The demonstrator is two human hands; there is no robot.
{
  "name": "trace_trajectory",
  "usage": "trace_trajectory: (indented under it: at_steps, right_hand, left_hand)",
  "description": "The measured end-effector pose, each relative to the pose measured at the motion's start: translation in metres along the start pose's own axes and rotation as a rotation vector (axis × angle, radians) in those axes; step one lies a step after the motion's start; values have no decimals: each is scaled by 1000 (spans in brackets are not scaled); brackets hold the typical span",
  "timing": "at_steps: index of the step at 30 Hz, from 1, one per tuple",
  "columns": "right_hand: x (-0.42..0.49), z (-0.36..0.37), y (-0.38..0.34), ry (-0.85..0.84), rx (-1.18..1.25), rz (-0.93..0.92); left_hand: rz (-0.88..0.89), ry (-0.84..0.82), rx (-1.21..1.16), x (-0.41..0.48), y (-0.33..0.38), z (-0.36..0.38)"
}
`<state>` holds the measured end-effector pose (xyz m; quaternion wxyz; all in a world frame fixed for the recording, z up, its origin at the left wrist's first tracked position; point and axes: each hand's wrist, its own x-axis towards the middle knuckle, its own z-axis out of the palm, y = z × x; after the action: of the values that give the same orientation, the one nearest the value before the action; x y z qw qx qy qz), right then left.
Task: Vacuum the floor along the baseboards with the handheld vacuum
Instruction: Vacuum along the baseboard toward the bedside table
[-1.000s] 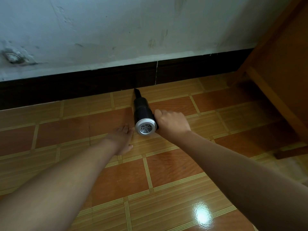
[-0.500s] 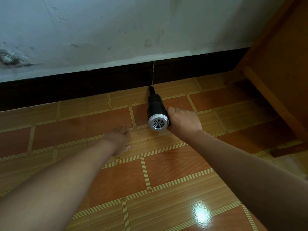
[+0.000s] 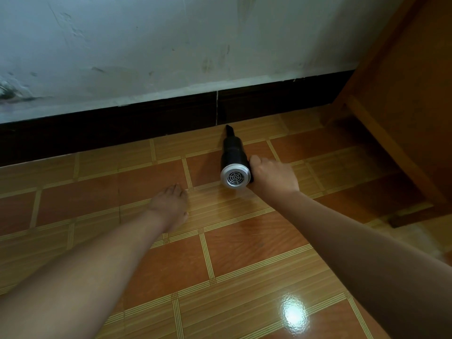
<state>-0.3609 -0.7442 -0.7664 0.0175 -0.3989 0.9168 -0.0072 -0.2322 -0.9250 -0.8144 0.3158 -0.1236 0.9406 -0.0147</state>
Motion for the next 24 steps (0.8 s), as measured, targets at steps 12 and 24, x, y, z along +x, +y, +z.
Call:
trace_trajectory:
  at_steps: [12,24]
  right_hand:
    - [-12,1,22,-24,-1,107]
    - [-18,2,39,-45,11,232]
  left_hand:
    - [180,77,-40,15,26,-4]
    - [158,103,73,25,34,-12]
